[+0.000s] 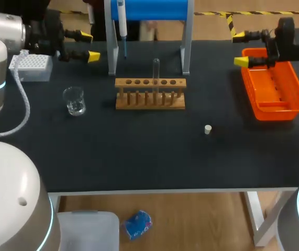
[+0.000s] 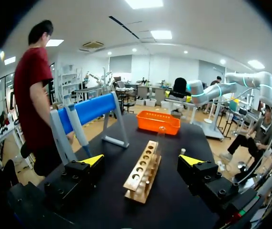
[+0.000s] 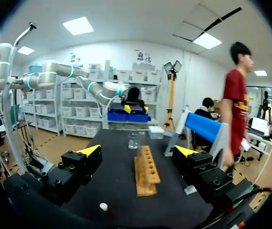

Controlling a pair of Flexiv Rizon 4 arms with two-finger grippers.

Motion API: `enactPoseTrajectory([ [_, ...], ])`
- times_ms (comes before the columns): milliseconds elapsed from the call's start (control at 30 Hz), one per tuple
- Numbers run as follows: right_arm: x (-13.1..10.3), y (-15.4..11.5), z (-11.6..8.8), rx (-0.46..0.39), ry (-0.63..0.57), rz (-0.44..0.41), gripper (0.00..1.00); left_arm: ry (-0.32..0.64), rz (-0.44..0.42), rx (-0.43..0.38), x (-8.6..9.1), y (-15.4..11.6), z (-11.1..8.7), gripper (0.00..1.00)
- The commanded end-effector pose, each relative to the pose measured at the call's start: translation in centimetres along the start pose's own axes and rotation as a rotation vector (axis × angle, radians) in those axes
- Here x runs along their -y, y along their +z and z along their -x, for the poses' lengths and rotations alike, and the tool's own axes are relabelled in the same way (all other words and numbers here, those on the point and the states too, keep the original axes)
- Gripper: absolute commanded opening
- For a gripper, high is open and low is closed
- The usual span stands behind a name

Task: Invert the test tube, pick up the pipette, mount the tip to pipette, aspirate from beaker and dispense into the tube, eject the tip, return the pipette, and cap with the stopper.

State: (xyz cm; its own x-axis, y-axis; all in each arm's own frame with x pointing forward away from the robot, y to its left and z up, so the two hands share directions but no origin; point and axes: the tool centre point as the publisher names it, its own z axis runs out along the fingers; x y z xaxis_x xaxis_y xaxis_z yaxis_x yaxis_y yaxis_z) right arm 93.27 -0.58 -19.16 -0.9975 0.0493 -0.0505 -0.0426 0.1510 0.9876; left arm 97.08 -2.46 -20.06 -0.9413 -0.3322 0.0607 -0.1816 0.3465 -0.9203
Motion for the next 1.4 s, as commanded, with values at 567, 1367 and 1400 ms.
enactPoseTrajectory([
  [567, 1.5, 1.9, 0.3, -0.043, 0.031, 0.039, 1.00, 0.048, 0.001, 0.041, -0.1, 1.9, -0.6, 1.00],
  [1367, 4.4, 11.0, 0.1, -0.173, 0.054, 0.044, 1.00, 0.129, 0.029, 0.036, -0.2, 4.7, -2.2, 1.00],
  [1400, 4.4, 11.0, 0.1, -0.173, 0.054, 0.044, 1.00, 0.129, 0.029, 0.036, -0.2, 4.7, -2.2, 1.00],
])
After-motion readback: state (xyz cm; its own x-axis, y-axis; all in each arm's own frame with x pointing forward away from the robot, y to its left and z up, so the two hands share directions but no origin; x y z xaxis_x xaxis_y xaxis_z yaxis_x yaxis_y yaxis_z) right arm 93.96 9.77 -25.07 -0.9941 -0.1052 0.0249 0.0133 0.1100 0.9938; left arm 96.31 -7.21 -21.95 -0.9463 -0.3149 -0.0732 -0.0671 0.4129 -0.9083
